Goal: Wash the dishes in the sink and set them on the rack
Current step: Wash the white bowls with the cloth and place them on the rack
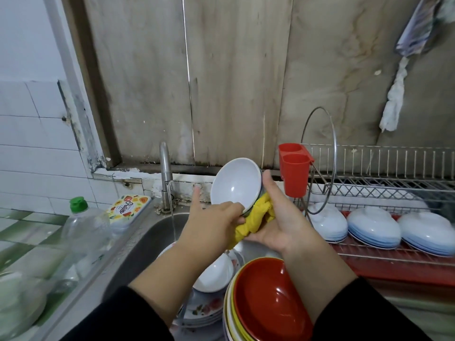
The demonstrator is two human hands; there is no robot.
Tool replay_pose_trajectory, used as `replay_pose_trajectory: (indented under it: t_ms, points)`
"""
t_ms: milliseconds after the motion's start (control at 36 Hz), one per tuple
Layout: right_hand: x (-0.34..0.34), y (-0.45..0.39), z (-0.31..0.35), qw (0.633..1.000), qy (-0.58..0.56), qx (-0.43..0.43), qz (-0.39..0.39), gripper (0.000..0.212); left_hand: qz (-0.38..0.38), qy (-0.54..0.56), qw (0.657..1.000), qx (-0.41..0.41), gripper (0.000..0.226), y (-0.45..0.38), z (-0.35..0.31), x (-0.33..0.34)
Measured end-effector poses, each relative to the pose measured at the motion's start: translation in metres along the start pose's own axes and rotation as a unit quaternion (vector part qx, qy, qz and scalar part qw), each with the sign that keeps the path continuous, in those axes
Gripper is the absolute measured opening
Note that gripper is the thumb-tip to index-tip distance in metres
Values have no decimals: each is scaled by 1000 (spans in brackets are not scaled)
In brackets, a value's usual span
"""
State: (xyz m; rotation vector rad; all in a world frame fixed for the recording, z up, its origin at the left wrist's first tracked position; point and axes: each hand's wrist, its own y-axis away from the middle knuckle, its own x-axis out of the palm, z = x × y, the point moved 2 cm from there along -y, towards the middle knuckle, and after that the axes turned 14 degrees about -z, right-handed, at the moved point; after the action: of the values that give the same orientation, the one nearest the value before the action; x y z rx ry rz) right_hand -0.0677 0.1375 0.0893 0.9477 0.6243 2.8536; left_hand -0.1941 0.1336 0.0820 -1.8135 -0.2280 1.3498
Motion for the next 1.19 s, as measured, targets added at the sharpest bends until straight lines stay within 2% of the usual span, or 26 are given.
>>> replay_pose_trajectory:
  t_ms: [56,111,194,250,306,333,361,389,444,472,500,528,611,667,722,806,944,1056,1139,1194]
  points:
    - [1,1,2,1000,13,-5,0,74,-63,0,998,30,20,1,6,2]
    - [3,3,3,999,24,-14,-16,71,-79,9,996,47,23,1,12,6]
    - [7,6,5,999,24,-42,-25,52,-111,40,993,31,28,3,14,6]
    - [9,7,6,998,19,-64,-22,48,-150,94,984,-29,26,6,12,4]
    - [10,7,5,996,7,-82,-25,54,-166,180,952,-184,32,12,8,1]
    - [10,8,5,996,0,-89,-26,54,-166,216,920,-282,44,17,7,1]
    - [11,9,5,995,-9,-96,-26,53,-150,254,873,-388,56,20,6,2]
    - [11,10,6,994,-21,-102,-24,51,-116,304,808,-491,63,21,3,3]
    - [12,14,6,993,-43,-109,-16,49,-27,427,646,-632,53,20,-1,6]
    - [12,15,6,992,-47,-114,-14,49,17,481,572,-664,39,17,-5,7]
    - [11,17,5,992,-47,-120,-15,50,49,520,514,-680,26,15,-9,6]
    - [11,18,5,991,-41,-129,-14,52,63,547,478,-685,20,13,-11,8]
    - [7,25,4,988,-10,-152,-11,56,-2,598,435,-673,21,10,-13,11]
    - [4,31,4,986,6,-164,-1,49,-49,648,385,-655,29,9,-19,9]
    - [1,35,5,985,20,-170,-7,51,-57,696,345,-628,39,9,-26,4]
    - [-4,45,6,983,43,-178,-19,72,-72,731,306,-606,52,10,-38,-8]
    - [-21,65,17,951,154,-263,-41,55,-95,752,281,-588,57,14,-48,-20]
    - [-35,83,27,937,200,-285,-21,59,-141,743,308,-577,59,20,-63,-22]
    - [-48,97,35,936,210,-283,-1,27,-146,730,315,-589,61,26,-76,-23]
    - [-56,106,41,938,207,-277,4,20,-144,721,317,-599,60,29,-84,-22]
